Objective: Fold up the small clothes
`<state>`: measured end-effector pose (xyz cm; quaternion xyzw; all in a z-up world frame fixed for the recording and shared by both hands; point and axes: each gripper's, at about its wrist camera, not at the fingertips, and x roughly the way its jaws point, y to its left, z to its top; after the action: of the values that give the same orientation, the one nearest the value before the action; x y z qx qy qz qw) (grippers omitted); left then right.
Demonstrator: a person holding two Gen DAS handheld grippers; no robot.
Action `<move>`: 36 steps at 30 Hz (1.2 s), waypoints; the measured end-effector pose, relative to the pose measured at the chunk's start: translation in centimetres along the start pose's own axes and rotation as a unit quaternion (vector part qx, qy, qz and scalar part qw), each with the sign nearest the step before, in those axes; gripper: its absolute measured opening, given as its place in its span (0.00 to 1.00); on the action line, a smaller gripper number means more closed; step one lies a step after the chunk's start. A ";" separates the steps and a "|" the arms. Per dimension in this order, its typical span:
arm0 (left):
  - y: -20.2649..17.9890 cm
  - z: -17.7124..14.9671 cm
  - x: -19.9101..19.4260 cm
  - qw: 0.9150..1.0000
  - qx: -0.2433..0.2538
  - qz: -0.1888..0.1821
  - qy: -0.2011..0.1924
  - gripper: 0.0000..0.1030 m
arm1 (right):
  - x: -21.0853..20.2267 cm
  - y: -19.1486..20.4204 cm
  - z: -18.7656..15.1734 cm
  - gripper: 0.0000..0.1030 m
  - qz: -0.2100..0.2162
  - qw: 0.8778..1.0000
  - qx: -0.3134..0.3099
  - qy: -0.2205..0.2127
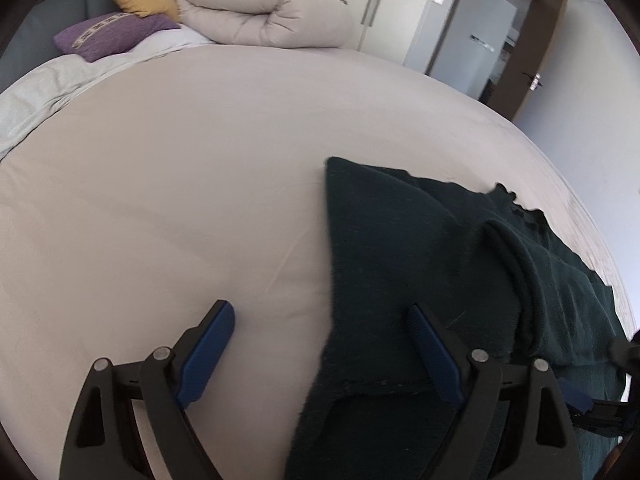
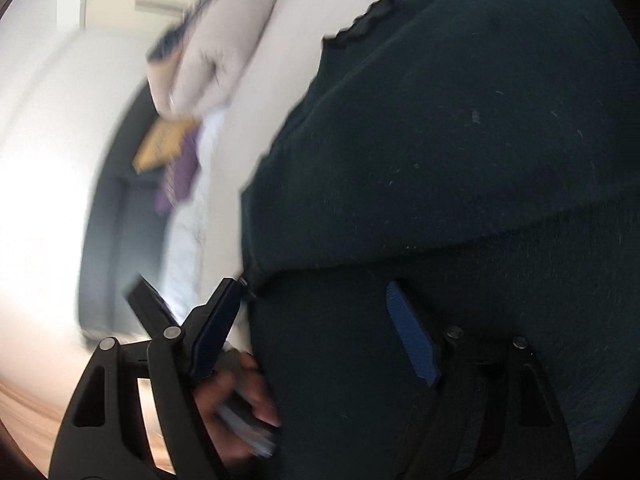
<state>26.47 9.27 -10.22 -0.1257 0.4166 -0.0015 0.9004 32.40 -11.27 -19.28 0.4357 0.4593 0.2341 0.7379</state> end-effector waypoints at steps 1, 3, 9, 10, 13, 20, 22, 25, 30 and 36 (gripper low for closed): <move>0.3 -0.1 -0.1 1.000 -0.004 0.007 -0.001 0.88 | -0.2 0.4 0.1 0.75 0.006 1.000 0.000 0.008; 0.3 -0.2 -0.1 1.000 -0.006 0.010 -0.002 0.88 | -1.1 2.6 0.9 0.75 -0.023 0.999 -0.049 -0.002; 0.3 -0.6 0.2 1.000 -0.011 0.002 -0.012 0.88 | -3.7 7.8 7.9 0.75 -0.287 0.906 -0.309 -0.042; 0.2 -0.6 0.2 1.000 -0.009 0.003 -0.013 0.88 | -3.6 7.1 9.4 0.75 -0.309 0.900 -0.307 -0.029; 0.3 -0.8 0.2 1.000 -0.008 0.002 -0.016 0.89 | -3.2 5.0 14.0 0.68 -0.316 0.909 -0.272 0.013; 0.2 -0.9 0.5 1.000 -0.007 0.000 -0.020 0.91 | 4.1 5.8 14.7 0.67 -0.348 0.852 -0.361 0.150; 0.2 -0.9 0.4 1.000 -0.009 -0.002 -0.020 0.91 | 6.0 5.3 13.8 0.66 -0.388 0.813 -0.398 0.176; 0.4 -0.9 0.3 1.000 -0.013 -0.006 -0.021 0.91 | 6.0 5.5 14.0 0.54 -0.397 0.808 -0.399 0.175; 1.3 -0.8 -0.1 0.999 -0.035 -0.006 -0.028 0.91 | 4.8 5.6 14.1 0.37 -0.438 0.778 -0.411 0.184; 3.7 -1.0 -0.9 0.996 -0.085 0.003 -0.042 0.89 | 2.2 4.5 14.3 0.37 -0.472 0.755 -0.413 0.192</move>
<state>24.75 12.76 -11.00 -0.2003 0.3774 0.0418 0.9032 46.27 -13.43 -13.57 -0.2379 0.5971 0.1014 0.7594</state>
